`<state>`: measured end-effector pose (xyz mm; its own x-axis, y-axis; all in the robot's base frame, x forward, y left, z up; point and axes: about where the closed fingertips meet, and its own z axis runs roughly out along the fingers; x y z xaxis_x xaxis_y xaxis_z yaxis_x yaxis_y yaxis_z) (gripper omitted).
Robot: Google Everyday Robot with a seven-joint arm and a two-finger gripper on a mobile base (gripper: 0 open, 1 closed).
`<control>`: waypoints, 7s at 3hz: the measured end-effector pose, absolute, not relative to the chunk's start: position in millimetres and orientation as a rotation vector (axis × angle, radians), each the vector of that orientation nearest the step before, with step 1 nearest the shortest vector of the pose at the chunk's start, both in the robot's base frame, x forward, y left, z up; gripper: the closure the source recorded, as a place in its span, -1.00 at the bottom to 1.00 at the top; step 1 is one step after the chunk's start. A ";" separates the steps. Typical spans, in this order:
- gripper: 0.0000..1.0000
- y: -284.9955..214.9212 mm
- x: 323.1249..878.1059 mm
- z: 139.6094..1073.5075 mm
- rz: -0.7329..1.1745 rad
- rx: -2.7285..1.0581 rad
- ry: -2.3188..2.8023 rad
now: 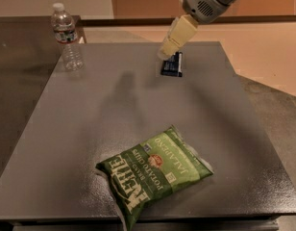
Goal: Move water bottle near rxbar blueberry
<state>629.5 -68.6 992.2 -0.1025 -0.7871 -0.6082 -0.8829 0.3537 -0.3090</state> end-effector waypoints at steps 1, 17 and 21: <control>-1.00 -32.0 653.0 991.0 0.233 -1.425 1.874; 1.00 128.9 744.0 1003.4 0.603 -1.076 1.780; 1.00 -27.4 755.8 961.9 0.454 -0.854 1.967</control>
Offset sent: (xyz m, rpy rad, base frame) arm 0.0526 0.1202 -0.0139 0.2021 0.0157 0.0134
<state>755.8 -27.4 961.9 -0.3414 -0.3845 -0.8577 -0.7215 0.6920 -0.0230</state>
